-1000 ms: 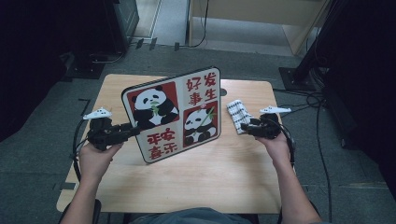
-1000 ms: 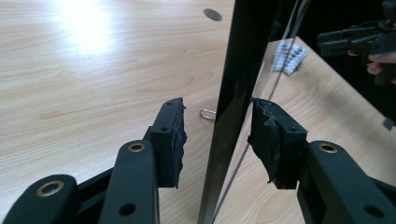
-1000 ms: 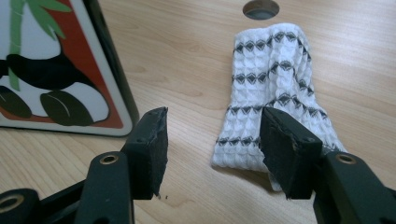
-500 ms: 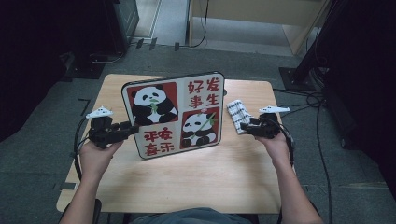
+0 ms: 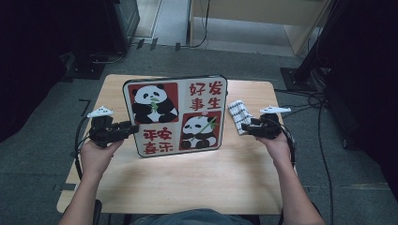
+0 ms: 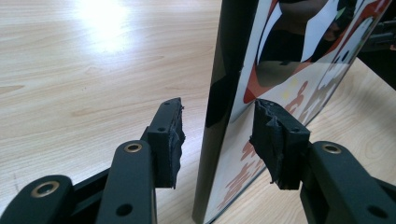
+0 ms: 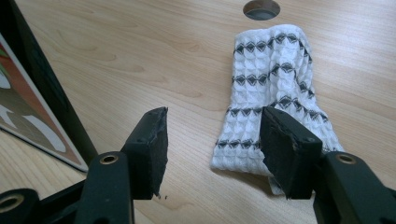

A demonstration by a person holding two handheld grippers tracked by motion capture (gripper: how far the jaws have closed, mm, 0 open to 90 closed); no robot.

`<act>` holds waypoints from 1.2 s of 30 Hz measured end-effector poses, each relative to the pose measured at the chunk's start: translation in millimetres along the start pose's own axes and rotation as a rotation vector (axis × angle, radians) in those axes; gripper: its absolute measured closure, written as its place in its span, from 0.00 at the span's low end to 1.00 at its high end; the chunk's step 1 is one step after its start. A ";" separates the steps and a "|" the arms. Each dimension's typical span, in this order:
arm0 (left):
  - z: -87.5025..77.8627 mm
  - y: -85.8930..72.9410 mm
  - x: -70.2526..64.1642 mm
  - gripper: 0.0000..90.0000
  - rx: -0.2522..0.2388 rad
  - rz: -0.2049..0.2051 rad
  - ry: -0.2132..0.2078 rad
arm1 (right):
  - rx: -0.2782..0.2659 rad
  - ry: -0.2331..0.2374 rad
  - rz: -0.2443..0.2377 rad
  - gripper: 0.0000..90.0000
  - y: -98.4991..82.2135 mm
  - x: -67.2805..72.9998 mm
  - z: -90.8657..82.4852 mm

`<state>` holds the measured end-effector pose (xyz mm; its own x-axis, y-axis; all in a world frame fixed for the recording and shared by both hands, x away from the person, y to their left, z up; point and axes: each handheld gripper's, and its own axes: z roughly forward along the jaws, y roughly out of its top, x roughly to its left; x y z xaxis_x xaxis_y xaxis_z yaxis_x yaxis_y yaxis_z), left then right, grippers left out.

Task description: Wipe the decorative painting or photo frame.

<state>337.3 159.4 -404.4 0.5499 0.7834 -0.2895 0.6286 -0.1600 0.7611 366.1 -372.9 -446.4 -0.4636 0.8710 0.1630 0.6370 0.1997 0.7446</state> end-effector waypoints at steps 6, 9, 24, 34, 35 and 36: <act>2.7 0.2 2.1 0.58 0.008 0.003 0.010 | 0.001 0.001 -0.003 0.48 0.1 -0.1 0.2; 2.0 0.1 3.2 0.58 0.004 -0.001 0.011 | 0.001 0.001 -0.003 0.48 0.1 -0.1 0.3; -5.2 -2.9 6.3 0.50 0.001 -0.021 0.020 | -0.005 -0.002 -0.001 0.48 0.4 -1.7 -0.3; -16.3 -8.9 11.2 0.48 -0.006 -0.034 0.042 | -0.001 -0.002 -0.008 0.48 1.6 -0.9 2.4; -17.9 -9.6 11.4 0.47 -0.005 -0.033 0.043 | -0.002 -0.003 -0.012 0.48 1.9 -1.1 2.6; -19.3 -10.2 11.7 0.47 -0.006 -0.034 0.049 | -0.001 -0.003 -0.012 0.48 2.2 -1.2 2.9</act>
<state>326.8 181.8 -404.4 0.5009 0.8168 -0.2864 0.6430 -0.1297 0.7548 369.8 -372.2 -446.8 -0.4694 0.8698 0.1522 0.6305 0.2095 0.7474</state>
